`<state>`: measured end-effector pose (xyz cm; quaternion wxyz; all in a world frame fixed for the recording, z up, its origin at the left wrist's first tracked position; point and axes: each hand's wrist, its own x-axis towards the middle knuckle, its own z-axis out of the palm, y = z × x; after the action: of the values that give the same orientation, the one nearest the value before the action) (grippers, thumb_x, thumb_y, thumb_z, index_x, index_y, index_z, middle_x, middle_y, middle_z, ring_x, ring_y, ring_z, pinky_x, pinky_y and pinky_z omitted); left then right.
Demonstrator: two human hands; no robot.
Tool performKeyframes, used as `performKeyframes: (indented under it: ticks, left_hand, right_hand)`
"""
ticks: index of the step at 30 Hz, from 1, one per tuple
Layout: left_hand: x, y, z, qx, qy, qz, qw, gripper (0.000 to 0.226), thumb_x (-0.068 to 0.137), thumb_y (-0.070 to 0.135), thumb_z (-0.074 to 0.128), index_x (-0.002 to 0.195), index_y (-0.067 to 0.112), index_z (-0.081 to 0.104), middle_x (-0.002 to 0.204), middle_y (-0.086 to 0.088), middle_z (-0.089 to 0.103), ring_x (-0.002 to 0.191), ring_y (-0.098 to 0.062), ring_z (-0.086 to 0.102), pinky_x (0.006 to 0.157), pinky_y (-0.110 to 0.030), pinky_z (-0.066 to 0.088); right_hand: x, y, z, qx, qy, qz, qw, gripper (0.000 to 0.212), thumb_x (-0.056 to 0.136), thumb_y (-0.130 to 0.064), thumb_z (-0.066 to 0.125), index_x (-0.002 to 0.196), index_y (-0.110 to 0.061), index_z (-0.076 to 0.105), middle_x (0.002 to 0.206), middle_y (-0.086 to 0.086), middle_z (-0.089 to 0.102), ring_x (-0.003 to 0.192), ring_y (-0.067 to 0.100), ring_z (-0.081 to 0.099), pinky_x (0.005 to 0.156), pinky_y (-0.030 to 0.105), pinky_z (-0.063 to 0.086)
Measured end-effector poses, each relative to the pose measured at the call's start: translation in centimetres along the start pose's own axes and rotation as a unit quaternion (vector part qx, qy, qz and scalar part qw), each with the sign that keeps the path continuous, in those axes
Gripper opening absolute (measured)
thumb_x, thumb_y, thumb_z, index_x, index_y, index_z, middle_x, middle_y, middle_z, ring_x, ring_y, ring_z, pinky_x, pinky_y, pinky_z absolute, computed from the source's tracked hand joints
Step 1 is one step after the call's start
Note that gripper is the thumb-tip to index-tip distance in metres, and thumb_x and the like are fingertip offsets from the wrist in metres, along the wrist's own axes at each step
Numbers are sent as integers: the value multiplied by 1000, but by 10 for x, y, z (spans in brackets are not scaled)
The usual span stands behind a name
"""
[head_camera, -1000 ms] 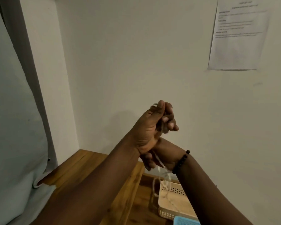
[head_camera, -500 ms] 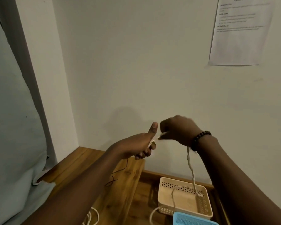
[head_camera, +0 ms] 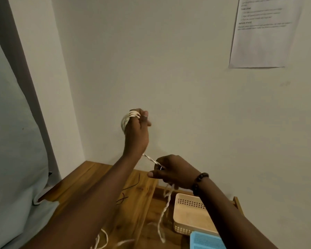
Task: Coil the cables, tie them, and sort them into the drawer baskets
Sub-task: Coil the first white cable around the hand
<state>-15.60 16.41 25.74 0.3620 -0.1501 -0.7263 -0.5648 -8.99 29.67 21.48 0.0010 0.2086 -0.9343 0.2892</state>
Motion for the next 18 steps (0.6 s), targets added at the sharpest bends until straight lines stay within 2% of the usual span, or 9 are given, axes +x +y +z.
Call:
performKeyframes:
  ticks: [2,5,7,9,10,11,13,15,18]
  left_hand:
    - [-6,-11,-3,111,-124,-35,985,29,101,34,45,77,22,56,65,1,63,69,-16,65,83,-43,55]
    - [-27,2,-1,250,-384,-77,885,56,100,55,28,80,14,60,63,-3,65,57,-17,63,72,-37,57]
    - [-32,14,-4,245,-466,-132,840,72,94,68,19,87,9,61,63,-5,63,50,-17,58,58,-30,53]
    - [-27,20,-13,226,-506,-150,819,76,91,72,26,84,7,64,59,-4,56,47,-14,50,52,-27,47]
    - [-23,22,-19,207,-522,-158,812,70,91,69,33,83,6,64,59,-3,53,47,-13,47,52,-26,45]
    - [-20,21,-24,188,-530,-164,811,61,93,62,41,82,7,64,59,-2,51,47,-12,44,52,-25,43]
    - [-16,14,-29,197,-504,-159,826,45,96,48,50,77,9,63,59,-1,50,48,-12,45,53,-26,43]
    - [-14,0,-21,289,-425,-132,848,39,97,42,53,76,11,63,62,-1,55,52,-14,51,55,-27,43]
    - [-23,-16,-5,467,-299,-63,830,32,98,38,51,93,10,67,81,-4,64,74,-18,61,64,-27,40]
  right_hand:
    - [0,0,-11,-133,39,-16,990,30,92,-42,60,102,-14,65,88,-1,65,78,11,60,69,23,50]
    - [6,4,-29,-214,72,16,974,26,90,-36,65,108,-18,66,103,-1,67,92,16,62,77,27,49]
    - [12,15,-36,-250,69,21,966,30,86,-31,70,113,-19,65,118,0,59,112,20,56,90,30,47]
    - [15,35,-36,-303,102,24,947,50,83,-27,74,129,-20,55,140,5,41,133,26,37,105,35,38]
    - [14,44,-36,-273,123,48,953,56,84,-25,73,134,-20,49,145,9,37,136,28,34,107,37,37]
    - [12,52,-39,-184,139,84,969,52,87,-22,70,133,-17,48,142,13,44,129,27,44,102,37,43]
    - [5,60,-43,24,137,103,985,25,94,-17,61,117,-9,55,106,12,69,87,22,68,72,31,57]
    - [-1,58,-46,102,92,62,989,16,96,-23,58,100,-8,63,79,2,72,56,14,60,49,19,47]
    - [-6,48,-47,165,103,-33,980,29,96,-35,57,90,-9,70,66,-4,64,53,8,44,51,15,38]
